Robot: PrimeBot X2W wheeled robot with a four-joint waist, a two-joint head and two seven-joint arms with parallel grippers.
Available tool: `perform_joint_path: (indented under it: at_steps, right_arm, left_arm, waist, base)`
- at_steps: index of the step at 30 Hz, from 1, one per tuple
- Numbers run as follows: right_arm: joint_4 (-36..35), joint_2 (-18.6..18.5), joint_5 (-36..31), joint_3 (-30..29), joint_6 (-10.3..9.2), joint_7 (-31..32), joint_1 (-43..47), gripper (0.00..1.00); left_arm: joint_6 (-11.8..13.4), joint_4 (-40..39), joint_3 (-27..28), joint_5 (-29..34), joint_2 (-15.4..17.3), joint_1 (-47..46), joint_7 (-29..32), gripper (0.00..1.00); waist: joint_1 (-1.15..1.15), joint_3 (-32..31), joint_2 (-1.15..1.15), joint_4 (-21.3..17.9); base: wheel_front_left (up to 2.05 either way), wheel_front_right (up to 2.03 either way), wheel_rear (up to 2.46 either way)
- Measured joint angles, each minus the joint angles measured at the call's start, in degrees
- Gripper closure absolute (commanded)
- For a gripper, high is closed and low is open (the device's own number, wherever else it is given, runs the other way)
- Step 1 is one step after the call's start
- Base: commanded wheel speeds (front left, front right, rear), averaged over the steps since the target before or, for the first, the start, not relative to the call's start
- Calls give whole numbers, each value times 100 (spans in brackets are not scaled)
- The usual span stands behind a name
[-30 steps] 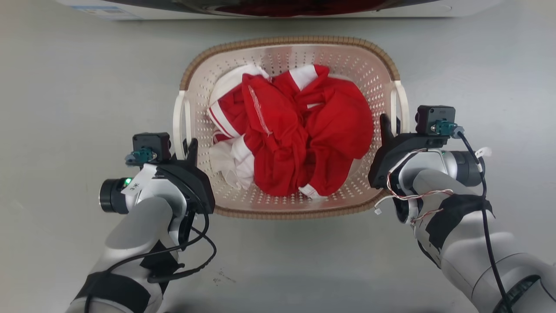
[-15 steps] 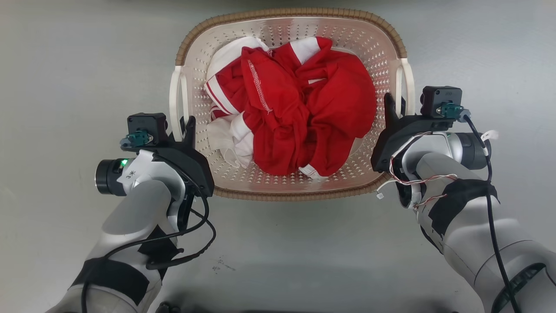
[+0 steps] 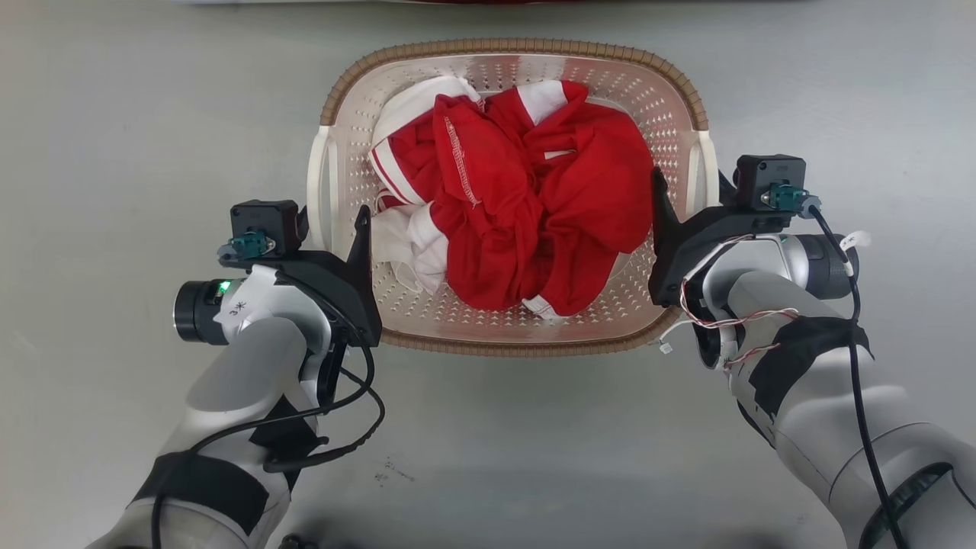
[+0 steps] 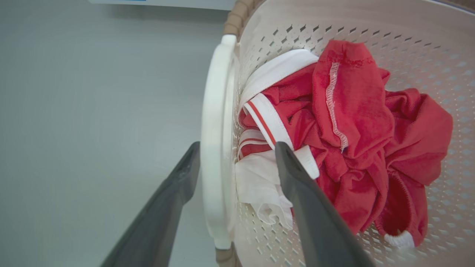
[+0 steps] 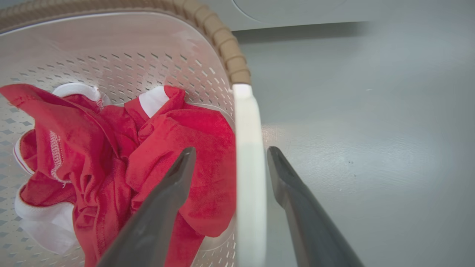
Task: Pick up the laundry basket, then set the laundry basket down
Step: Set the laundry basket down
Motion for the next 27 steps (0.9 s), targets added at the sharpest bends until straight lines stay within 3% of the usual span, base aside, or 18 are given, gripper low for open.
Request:
perform_joint_path:
  at_steps: [13,27]
  right_arm:
    - [243,0,-1,-100,0,-1,46,0]
    - [268,3,-2,-260,15,-1,458,0]
  left_arm:
    - [-1,163,76,3,22,49,-29,0]
    - [-25,222,193,-9,40,450,-29,0]
  waist:
    - [0,-426,0,-34]
    - [0,-1376,0,-51]
  base:
    - [0,0,0]
    - [0,0,0]
